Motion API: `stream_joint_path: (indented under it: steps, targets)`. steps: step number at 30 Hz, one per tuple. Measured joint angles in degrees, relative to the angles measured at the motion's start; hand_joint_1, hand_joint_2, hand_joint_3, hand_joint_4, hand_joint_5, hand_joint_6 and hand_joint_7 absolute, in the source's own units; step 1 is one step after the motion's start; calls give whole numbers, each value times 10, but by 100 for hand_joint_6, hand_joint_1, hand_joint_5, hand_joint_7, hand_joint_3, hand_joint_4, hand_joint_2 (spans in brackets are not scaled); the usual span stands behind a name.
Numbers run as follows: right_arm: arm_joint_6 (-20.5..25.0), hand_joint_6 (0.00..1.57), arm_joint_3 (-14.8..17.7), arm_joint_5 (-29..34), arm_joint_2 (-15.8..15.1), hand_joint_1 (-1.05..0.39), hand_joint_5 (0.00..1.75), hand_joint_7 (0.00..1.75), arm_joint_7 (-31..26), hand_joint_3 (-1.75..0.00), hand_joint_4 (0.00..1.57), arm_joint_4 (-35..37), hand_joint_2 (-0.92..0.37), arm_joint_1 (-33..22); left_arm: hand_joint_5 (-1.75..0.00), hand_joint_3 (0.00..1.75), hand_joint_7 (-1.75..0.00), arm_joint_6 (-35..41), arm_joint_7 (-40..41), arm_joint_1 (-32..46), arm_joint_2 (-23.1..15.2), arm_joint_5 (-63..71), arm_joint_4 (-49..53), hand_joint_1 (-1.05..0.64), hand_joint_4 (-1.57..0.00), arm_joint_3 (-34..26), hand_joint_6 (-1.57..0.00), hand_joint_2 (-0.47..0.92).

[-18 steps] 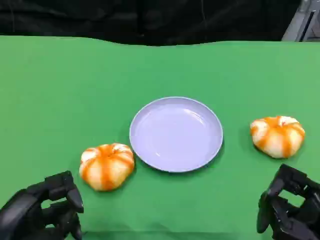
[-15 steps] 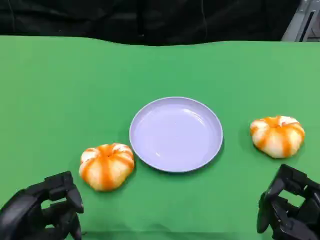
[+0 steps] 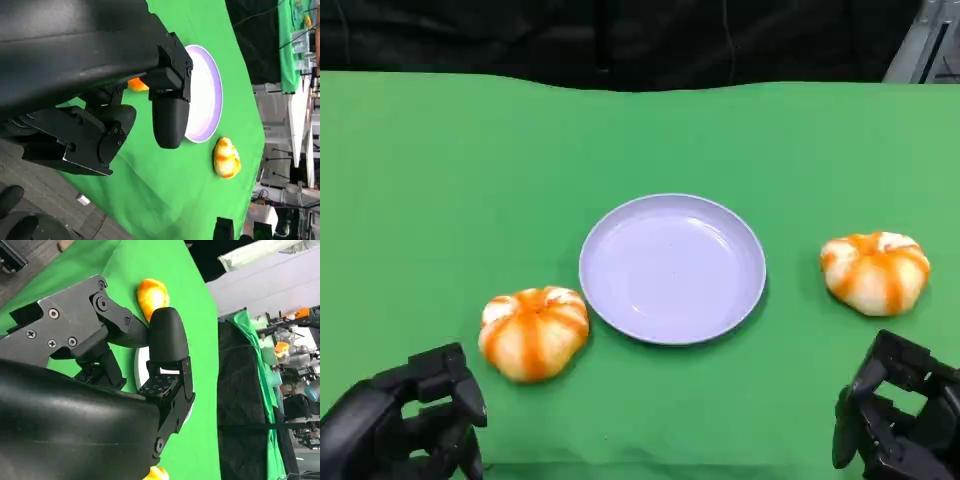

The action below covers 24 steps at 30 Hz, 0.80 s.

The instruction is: Grasp the bread from the table and place it into the plate.

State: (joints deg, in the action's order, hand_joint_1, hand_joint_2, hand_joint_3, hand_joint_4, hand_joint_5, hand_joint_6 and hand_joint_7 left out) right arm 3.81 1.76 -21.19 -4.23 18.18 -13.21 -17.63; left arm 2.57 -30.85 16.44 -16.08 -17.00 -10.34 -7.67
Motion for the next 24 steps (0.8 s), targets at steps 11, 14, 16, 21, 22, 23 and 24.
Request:
stream_joint_path:
  steps: [11,14,16,21,22,23,24]
  targets:
    - [0,74,-1,4,1,-18,175,161,0,-101,88,6,-65,6,-9,6,-1,-253,284,1,23,415,2,-86,-21,20,-56,92]
    - [-4,75,-1,4,1,-18,175,160,3,-100,87,16,-66,11,-7,8,0,-258,350,-17,9,562,-3,-91,-18,43,-52,92]
    - [-19,75,0,7,1,-17,175,160,7,-99,87,22,-66,16,-6,8,0,-248,385,-41,-10,663,-1,-91,-17,68,-50,92]
    - [-33,75,1,13,0,-17,175,160,11,-98,87,31,-66,21,-3,11,0,-215,427,-99,-32,749,38,-94,-14,115,-42,92]
    - [-35,75,1,14,0,-17,175,161,11,-98,87,31,-66,21,-3,13,0,-209,432,-112,-32,755,59,-95,-13,125,-40,92]
    - [-38,76,1,15,0,-17,175,161,11,-98,87,31,-66,21,-2,14,0,-202,437,-127,-33,756,86,-96,-13,134,-40,92]
    - [-39,76,1,16,1,-17,175,161,11,-99,87,31,-66,22,-2,15,0,-195,441,-140,-33,756,110,-96,-14,142,-39,92]
